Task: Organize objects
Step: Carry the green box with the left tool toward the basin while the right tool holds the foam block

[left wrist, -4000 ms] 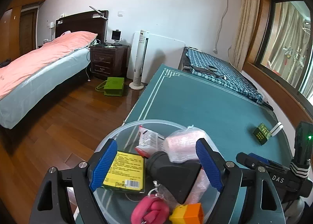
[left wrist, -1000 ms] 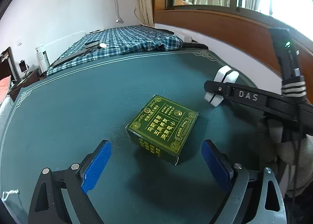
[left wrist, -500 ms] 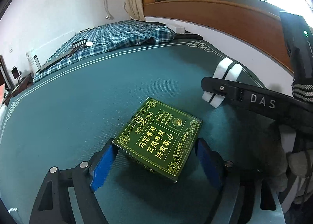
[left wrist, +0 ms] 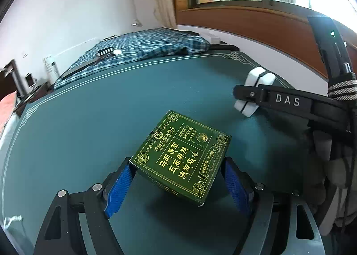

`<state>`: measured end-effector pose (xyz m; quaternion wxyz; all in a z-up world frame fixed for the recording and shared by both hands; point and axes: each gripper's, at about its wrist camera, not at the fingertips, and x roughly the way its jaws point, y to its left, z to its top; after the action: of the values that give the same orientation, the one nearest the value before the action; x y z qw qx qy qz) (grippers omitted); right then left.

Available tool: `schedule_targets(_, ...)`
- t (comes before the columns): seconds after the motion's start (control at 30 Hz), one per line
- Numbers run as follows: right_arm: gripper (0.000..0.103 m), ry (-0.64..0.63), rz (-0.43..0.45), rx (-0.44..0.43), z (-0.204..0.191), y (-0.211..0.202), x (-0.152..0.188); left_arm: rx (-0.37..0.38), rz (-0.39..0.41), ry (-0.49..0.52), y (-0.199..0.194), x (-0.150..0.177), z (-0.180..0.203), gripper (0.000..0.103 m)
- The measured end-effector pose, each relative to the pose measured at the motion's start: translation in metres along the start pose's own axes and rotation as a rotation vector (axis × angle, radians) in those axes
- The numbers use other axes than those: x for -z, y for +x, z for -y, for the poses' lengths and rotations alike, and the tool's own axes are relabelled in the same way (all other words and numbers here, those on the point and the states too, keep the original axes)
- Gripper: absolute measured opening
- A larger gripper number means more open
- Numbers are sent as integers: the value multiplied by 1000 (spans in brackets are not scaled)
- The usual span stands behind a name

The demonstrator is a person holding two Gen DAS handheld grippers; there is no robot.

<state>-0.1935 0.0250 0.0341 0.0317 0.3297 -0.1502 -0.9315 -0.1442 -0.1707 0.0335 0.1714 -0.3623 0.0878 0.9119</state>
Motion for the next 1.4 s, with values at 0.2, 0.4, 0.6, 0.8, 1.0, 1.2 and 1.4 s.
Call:
schedule_targets(0.2, 52, 0, 0, 1, 1, 0, 0, -69, 23, -11, -24, 12, -4, 82)
schedule_targets(0.4, 52, -5, 4, 13, -2, -4, 3, -114, 45, -57, -56, 25, -14, 82)
schedule_targets(0.6, 52, -1, 19, 28, -2, -10, 7, -146, 59, -90, -82, 37, -19, 82)
schedule_targets(0.8, 52, 0, 30, 45, -2, -19, 14, -164, 67, -107, -97, 42, -27, 82)
schedule_targets(1.0, 52, 14, 33, 63, -1, -30, 24, -175, 78, -122, -111, 50, -31, 82)
schedule_targets(1.2, 52, 6, 34, 73, -4, -42, 37, -181, 85, -140, -122, 59, -36, 82)
schedule_targets(1.4, 52, 15, 26, 77, -6, -57, 52, -183, 95, -160, -134, 70, -42, 82)
